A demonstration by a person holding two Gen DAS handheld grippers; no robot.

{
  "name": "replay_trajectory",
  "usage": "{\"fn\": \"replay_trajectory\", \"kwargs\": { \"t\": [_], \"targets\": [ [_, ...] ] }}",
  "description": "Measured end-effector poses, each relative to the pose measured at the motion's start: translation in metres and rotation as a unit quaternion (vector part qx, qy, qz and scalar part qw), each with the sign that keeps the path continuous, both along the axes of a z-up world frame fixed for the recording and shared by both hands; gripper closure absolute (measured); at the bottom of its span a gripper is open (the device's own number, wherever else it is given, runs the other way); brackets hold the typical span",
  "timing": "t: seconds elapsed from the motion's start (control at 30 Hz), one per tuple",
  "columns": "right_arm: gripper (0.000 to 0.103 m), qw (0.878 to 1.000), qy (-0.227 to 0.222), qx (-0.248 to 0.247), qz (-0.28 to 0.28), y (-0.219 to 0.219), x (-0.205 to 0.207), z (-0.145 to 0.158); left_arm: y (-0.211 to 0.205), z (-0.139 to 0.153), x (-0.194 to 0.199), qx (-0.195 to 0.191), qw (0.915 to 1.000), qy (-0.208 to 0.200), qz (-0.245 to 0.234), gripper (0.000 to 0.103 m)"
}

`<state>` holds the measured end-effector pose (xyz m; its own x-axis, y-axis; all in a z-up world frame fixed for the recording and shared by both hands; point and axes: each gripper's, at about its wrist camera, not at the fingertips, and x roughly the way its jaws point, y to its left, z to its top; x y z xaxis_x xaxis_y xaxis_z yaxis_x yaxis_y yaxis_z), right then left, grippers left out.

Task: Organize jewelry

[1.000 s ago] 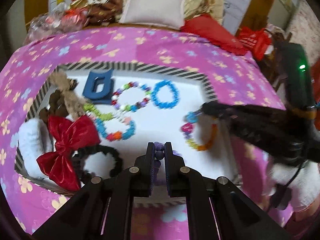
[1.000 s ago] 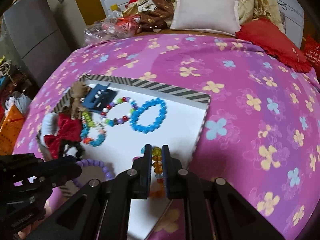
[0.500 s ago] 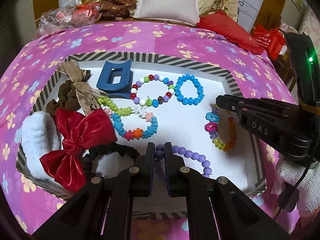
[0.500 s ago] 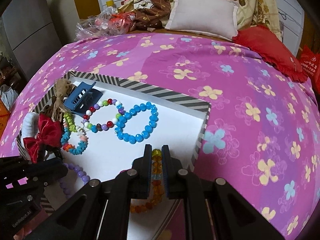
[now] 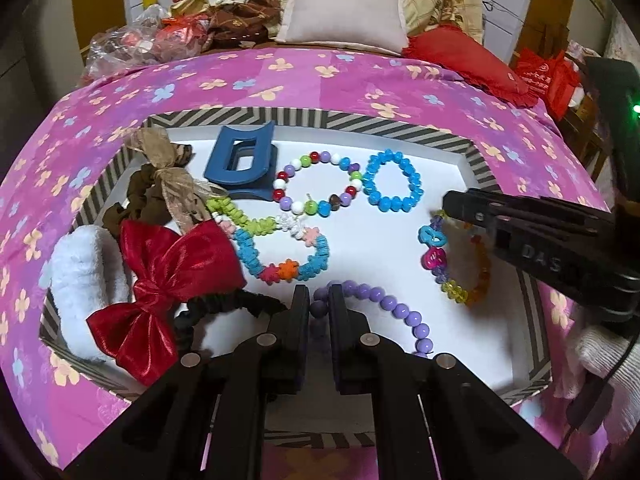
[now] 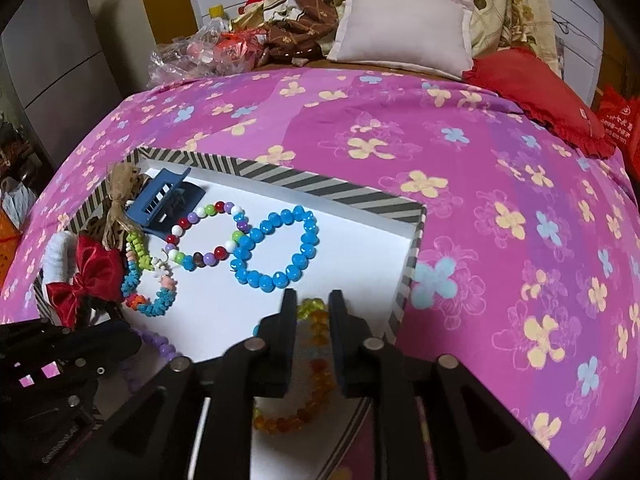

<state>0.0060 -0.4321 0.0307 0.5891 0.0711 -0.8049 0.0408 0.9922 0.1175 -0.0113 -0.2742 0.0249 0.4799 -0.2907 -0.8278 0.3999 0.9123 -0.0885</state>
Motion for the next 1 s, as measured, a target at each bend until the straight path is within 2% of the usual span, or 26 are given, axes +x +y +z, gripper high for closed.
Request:
{"fn": "replay_trajectory", "kwargs": {
  "t": [0.13, 0.2, 0.3, 0.6, 0.73, 0.87, 1.0],
  "targets": [
    [0.075, 1.000, -0.008, 0.002, -0.007, 0.000, -0.004, 0.004, 0.002, -0.001, 0.001, -0.001, 1.0000, 0.005, 0.006, 0.090],
    [0.072, 1.000, -0.010, 0.001, -0.010, 0.001, -0.005, 0.005, 0.001, -0.001, -0.001, 0.004, 1.0000, 0.001, 0.005, 0.080],
    [0.069, 1.000, -0.015, 0.006, -0.014, 0.000, -0.009, 0.007, 0.002, 0.001, -0.004, 0.007, 1.0000, -0.005, 0.004, 0.075],
    [0.053, 0.999, -0.034, 0.013, -0.033, -0.004, -0.028, 0.020, 0.008, 0.013, -0.015, 0.010, 0.9996, -0.022, 0.016, 0.073],
    [0.042, 0.998, -0.045, 0.000, -0.045, -0.001, -0.040, 0.026, 0.013, 0.020, -0.023, 0.015, 0.9988, -0.041, 0.021, 0.073],
    [0.041, 0.997, -0.055, 0.010, -0.061, 0.001, -0.054, 0.033, 0.021, 0.027, -0.032, 0.014, 0.9981, -0.051, 0.030, 0.073],
    [0.041, 0.997, -0.060, 0.020, -0.051, 0.009, -0.067, 0.037, 0.029, 0.034, -0.043, 0.010, 0.9972, -0.062, 0.041, 0.073]
  ]
}}
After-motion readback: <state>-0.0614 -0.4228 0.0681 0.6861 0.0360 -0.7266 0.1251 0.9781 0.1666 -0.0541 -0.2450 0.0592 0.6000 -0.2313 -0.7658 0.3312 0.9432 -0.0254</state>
